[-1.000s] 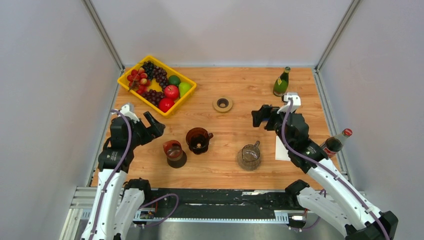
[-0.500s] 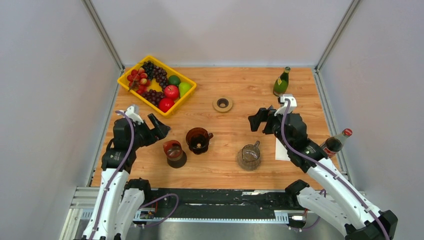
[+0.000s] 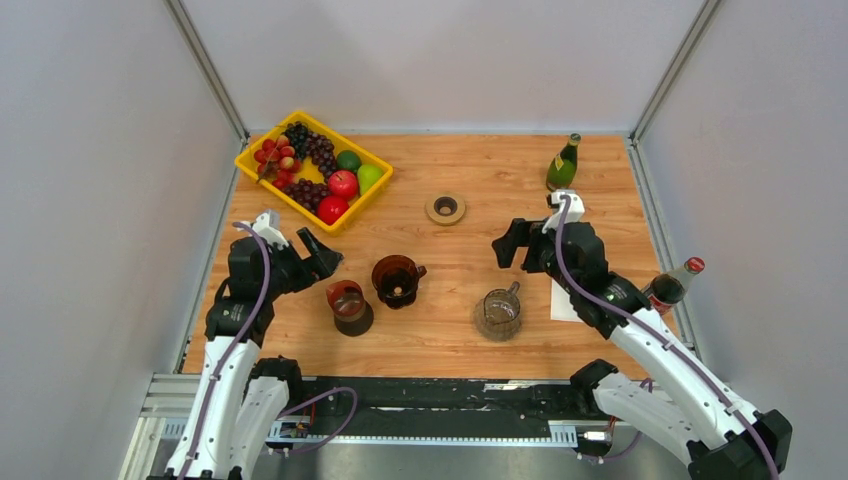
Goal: Place the coffee filter in the dripper
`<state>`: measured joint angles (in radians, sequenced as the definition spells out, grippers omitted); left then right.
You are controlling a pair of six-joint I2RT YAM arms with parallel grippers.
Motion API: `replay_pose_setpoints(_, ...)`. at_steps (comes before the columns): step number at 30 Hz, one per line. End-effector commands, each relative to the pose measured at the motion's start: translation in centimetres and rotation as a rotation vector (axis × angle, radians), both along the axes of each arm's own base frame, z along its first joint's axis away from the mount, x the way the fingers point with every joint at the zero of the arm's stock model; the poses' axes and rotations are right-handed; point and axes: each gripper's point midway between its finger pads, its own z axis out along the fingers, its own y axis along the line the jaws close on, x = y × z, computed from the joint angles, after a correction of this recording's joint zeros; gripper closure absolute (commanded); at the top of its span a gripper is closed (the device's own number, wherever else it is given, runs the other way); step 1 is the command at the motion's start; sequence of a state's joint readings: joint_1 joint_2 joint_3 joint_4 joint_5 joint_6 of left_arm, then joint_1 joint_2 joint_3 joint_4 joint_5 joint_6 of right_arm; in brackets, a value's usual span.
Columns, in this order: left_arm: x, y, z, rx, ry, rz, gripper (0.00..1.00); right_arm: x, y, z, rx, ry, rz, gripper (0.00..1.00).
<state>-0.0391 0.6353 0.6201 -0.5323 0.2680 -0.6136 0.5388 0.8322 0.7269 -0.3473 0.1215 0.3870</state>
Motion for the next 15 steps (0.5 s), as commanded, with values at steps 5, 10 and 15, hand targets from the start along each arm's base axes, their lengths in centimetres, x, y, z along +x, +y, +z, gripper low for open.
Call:
replay_pose_setpoints(5, 1.1, -0.6, -0.2, -0.031, -0.018, -0.016, 0.0, 1.4, 2.7, 0.4, 0.016, 0.07, 0.076, 0.0)
replay_pose_setpoints(10, 1.2, -1.0, -0.7, -0.045, -0.007, -0.031, 0.0, 4.0, 3.9, -1.1, -0.018, 0.139, 0.052, 0.0)
replay_pose_setpoints(15, 1.3, -1.0, -0.7, -0.044, -0.008, -0.035, 0.0, 7.6, 5.1, -2.6, -0.068, 0.189, 0.003, 0.0)
